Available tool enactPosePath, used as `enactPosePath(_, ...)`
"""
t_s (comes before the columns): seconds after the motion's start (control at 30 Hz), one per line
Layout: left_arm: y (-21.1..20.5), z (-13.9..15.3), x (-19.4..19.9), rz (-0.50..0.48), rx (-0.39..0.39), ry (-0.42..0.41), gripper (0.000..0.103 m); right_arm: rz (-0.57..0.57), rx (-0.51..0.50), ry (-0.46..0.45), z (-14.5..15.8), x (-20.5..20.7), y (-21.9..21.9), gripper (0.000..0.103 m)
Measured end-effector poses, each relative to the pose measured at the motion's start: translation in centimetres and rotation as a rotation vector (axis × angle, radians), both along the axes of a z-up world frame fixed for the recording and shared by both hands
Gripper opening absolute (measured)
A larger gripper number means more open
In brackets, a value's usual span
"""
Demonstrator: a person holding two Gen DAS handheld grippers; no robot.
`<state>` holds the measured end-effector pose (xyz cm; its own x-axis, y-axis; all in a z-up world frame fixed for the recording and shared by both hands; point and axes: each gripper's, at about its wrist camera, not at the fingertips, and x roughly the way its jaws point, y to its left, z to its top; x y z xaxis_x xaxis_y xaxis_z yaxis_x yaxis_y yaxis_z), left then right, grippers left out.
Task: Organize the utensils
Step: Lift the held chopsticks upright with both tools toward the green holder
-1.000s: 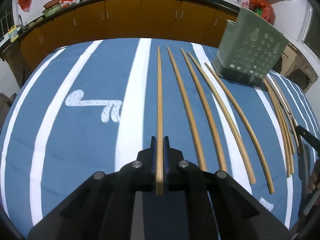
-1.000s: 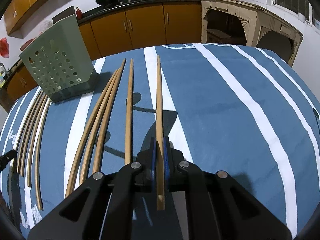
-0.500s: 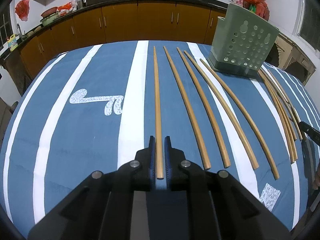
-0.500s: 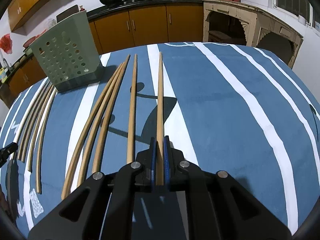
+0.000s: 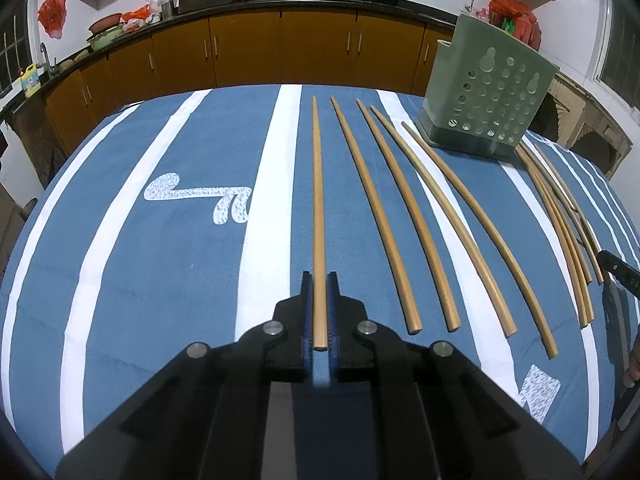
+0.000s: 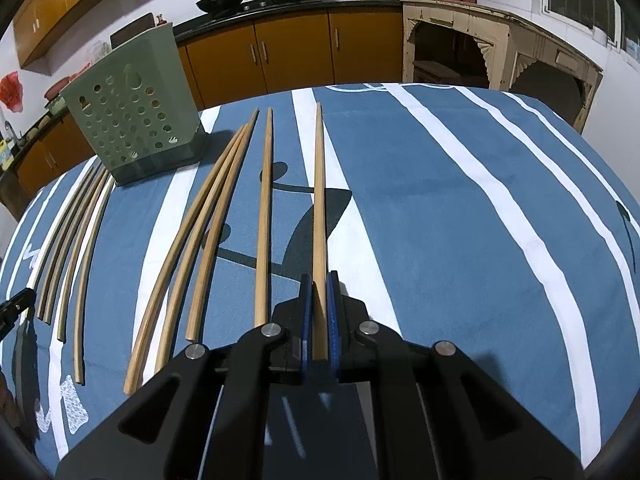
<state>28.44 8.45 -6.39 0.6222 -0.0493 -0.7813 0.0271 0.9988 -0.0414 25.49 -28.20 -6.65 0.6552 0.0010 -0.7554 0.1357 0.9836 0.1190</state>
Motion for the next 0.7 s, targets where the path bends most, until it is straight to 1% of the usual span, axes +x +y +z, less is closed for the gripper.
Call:
enactPosePath(0.1,0.0,0.0,0.0,-0.011,0.007,0.001,0.008,0.003,0.026,-0.006,0.0,-0.1,-0.4,0.008)
enactPosePath(0.17,0.2,0.1,0.1,-0.013,0.004,0.007,0.007,0.007,0.014,-0.014,0.2,-0.2,-0.5,0.008)
enactPosePath(0.27,0.8,0.7,-0.1,-0.002,-0.007,-0.004,0.007,0.001,0.019,-0.050,0.9,-0.6,-0.8,0.008)
enactPosePath(0.33,1.4,1.7,-0.6,-0.001,-0.016,-0.038,0.007,-0.007,0.029,-0.078,1.7,-0.8,-1.1,0.008)
enactPosePath(0.63,2.3,7.2,-2.4,-0.024,-0.017,-0.244,0.007,-0.020,-0.020,-0.240,6.3,-1.7,-1.7,0.008)
enactPosePath(0.7,2.3,8.2,-2.7,-0.030,-0.022,-0.277,0.007,-0.019,-0.022,-0.272,7.3,-1.7,-1.7,0.008)
